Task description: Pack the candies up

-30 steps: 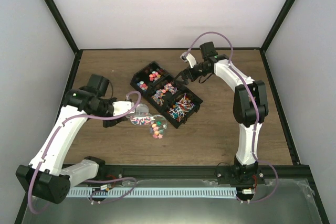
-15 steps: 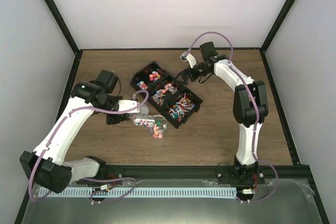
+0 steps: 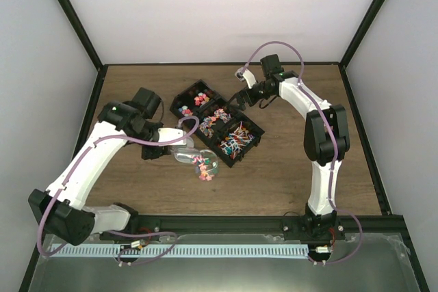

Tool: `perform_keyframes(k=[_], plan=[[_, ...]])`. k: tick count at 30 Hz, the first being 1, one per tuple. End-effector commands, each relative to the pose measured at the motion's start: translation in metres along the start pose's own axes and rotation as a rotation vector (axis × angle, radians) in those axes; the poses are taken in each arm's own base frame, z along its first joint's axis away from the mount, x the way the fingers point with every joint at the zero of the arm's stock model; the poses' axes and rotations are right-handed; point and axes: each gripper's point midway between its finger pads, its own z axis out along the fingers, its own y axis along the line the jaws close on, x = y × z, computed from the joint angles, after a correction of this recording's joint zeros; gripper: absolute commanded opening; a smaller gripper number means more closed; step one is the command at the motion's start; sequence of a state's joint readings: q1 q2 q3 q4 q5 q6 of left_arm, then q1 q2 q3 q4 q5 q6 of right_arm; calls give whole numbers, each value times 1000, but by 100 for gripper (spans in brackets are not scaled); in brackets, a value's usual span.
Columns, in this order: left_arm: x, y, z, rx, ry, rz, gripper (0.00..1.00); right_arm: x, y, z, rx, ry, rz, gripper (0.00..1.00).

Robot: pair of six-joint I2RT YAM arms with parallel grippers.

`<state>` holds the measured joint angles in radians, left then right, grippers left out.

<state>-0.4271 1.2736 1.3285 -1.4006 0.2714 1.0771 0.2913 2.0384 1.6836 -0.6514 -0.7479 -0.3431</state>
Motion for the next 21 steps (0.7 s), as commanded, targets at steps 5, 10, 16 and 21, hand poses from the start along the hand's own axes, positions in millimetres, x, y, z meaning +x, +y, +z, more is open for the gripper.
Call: perform_keyframes(k=[5, 10, 16, 21], plan=[[1, -1, -6, -25, 22, 17, 4, -7, 0, -1, 5, -14, -19, 100], [-7, 9, -18, -80, -27, -30, 4, -5, -1, 1, 1, -10, -12, 100], [-38, 61, -37, -233, -181, -259, 4, -1, -3, 6, -4, -7, 18, 97], [-47, 96, -18, -238, -183, -423, 4, 3, -8, 12, -1, -5, 68, 95]])
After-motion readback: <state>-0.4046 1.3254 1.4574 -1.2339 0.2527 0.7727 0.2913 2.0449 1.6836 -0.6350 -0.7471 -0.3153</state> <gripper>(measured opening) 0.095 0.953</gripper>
